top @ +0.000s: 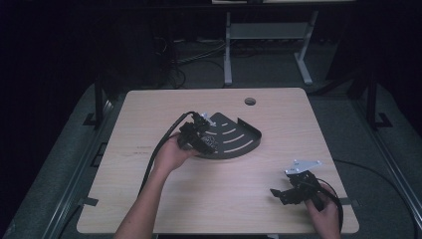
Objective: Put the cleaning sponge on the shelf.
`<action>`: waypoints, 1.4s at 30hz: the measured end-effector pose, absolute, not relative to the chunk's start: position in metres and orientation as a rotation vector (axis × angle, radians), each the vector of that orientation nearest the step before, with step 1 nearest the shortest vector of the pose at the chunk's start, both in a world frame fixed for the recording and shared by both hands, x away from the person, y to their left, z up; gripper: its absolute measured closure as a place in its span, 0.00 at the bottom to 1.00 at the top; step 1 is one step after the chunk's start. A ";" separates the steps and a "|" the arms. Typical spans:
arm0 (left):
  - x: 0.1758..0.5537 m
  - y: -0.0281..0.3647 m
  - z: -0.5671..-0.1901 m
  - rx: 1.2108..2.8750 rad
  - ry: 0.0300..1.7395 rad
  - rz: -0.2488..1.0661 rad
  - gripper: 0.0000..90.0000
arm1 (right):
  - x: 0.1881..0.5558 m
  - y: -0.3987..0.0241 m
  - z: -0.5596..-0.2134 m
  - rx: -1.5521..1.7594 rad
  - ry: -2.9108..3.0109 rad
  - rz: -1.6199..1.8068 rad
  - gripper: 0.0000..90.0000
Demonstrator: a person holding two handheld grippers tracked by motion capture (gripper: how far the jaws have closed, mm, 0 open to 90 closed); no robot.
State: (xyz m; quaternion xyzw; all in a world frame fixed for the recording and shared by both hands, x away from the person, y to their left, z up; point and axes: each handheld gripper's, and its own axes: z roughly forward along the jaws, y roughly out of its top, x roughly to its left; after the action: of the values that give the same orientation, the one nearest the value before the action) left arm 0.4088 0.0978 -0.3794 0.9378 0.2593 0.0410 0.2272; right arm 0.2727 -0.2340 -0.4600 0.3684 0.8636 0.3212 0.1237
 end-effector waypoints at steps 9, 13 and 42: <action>0.422 0.096 -0.388 2.584 0.759 0.135 0.37 | 0.271 -0.237 -0.458 1.083 2.506 0.944 0.16; 0.426 0.093 -0.387 2.595 0.748 0.137 0.37 | 0.272 -0.237 -0.459 1.080 2.507 0.940 0.16; 0.450 0.073 -0.404 2.584 0.815 0.103 0.37 | 0.272 -0.238 -0.459 1.085 2.513 0.952 0.16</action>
State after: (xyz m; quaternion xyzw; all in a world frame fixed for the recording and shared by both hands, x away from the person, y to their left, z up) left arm 0.4496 0.0731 -0.4039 0.9310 0.2937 0.0372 0.2135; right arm 0.2720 -0.2385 -0.4587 0.3715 0.8607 0.3261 0.1216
